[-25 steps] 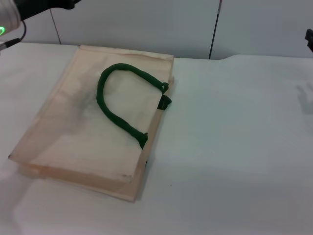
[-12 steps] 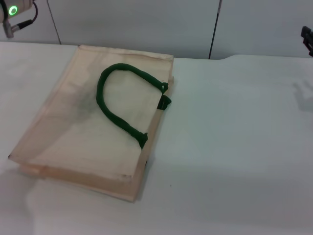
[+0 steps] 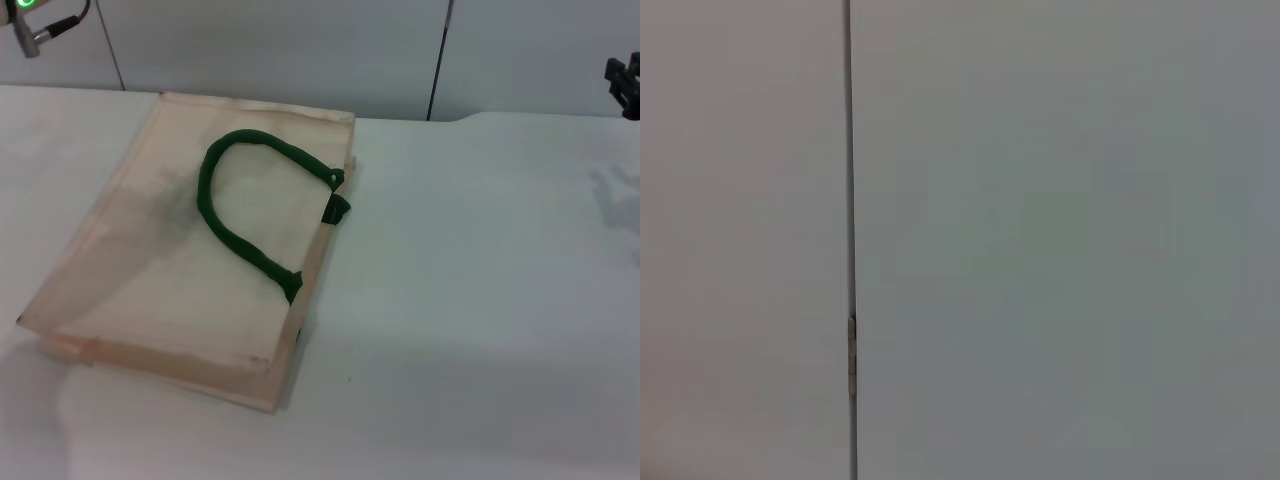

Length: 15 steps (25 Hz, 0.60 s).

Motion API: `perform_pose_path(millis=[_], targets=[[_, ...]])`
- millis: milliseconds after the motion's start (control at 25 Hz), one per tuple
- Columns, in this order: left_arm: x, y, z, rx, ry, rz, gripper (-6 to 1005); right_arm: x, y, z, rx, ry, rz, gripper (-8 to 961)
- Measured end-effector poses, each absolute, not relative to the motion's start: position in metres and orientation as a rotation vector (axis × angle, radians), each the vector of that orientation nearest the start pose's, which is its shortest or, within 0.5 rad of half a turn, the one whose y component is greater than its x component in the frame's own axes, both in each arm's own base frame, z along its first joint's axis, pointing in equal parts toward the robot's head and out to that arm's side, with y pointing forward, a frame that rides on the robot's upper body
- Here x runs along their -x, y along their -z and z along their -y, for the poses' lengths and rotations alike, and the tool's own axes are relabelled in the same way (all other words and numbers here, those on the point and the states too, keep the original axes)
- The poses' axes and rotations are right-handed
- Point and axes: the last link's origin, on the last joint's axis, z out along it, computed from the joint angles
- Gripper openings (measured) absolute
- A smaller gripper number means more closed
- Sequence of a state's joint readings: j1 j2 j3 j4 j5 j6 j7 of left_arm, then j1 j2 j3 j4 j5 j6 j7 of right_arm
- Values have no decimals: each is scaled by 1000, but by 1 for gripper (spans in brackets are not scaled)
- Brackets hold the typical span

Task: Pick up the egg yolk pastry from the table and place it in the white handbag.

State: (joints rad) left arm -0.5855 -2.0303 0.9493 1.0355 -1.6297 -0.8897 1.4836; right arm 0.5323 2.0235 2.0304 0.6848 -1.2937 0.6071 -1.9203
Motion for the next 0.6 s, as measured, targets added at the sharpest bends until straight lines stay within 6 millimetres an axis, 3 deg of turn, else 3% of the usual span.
perform_pose_path(millis=[240, 600], targets=[[164, -116, -448, 2025, 971, 525, 478, -277, -44, -437, 1959, -487, -631, 279], [161, -111, -457, 2010, 950, 545, 478, -279, -42, -436, 1963, -482, -637, 279]])
